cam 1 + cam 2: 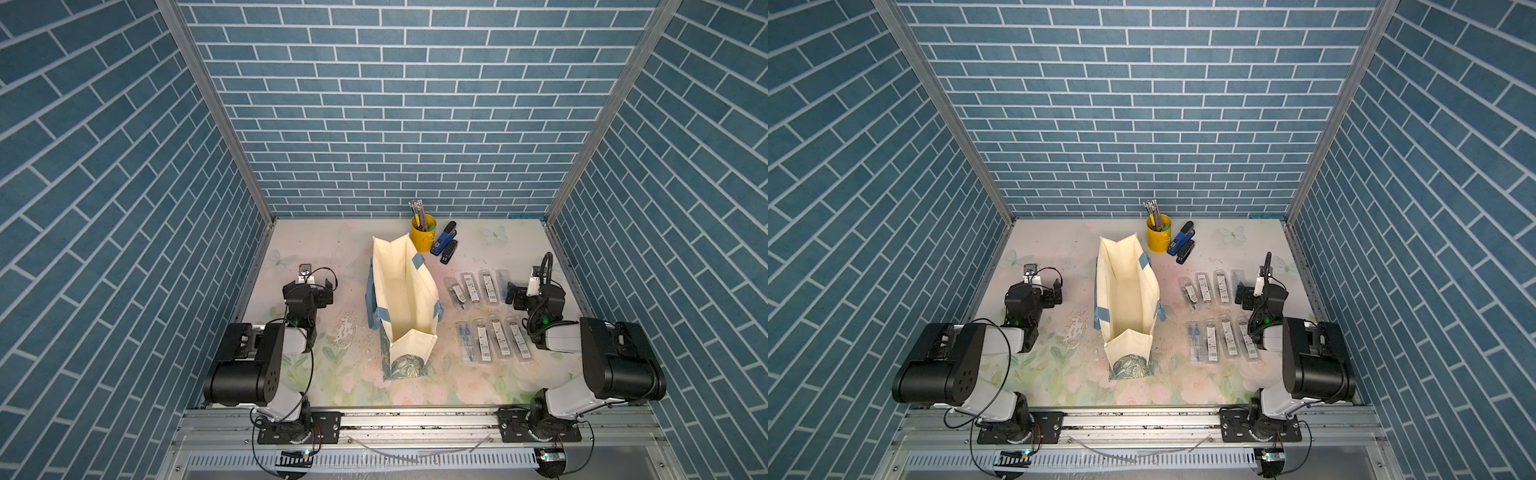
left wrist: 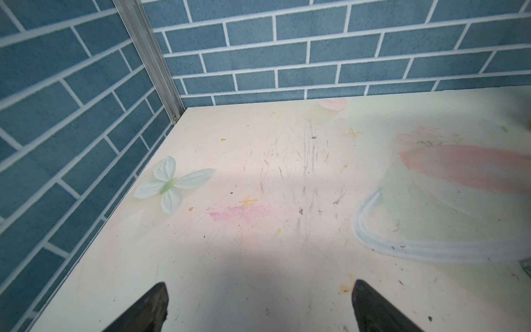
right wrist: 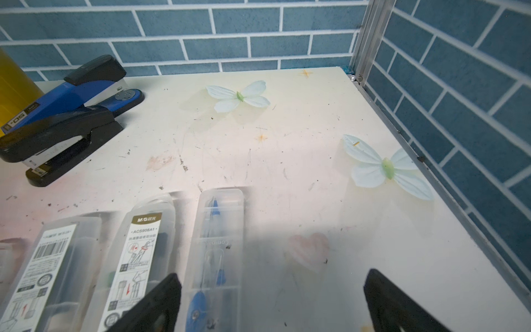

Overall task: Take out the compass set from the canvas bag
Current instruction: Reset both arms

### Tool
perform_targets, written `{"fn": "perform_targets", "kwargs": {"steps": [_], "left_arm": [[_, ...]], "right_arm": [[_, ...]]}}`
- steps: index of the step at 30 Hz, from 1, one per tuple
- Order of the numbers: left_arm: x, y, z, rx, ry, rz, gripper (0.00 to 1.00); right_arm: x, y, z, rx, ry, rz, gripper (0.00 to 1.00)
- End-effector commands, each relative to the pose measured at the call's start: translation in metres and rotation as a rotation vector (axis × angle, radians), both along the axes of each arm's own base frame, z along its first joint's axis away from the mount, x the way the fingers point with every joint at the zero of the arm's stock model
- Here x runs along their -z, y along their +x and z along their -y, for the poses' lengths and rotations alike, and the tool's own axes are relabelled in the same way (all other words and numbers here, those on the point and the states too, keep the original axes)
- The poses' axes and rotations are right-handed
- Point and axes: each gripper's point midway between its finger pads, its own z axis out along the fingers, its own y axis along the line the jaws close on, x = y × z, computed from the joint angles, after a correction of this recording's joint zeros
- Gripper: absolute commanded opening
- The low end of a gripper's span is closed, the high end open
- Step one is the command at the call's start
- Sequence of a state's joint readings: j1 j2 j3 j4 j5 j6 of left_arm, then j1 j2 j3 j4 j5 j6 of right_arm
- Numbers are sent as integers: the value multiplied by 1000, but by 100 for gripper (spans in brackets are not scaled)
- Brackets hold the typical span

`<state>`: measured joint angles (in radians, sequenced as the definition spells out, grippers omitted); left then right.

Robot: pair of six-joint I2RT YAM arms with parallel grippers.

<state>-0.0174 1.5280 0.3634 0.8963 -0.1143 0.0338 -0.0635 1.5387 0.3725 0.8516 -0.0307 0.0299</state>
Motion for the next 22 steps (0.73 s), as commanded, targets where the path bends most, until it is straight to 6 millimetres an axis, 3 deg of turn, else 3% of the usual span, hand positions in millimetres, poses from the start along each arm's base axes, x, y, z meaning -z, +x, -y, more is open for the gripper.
{"fn": "perform_targets", "kwargs": {"steps": [1, 22], "left_arm": [[-3, 1, -2, -11, -5, 14, 100], [-3, 0, -3, -13, -1, 16, 99]], "right_arm": [[-9, 9, -2, -4, 8, 22, 99], [-7, 10, -6, -1, -11, 11, 99]]}}
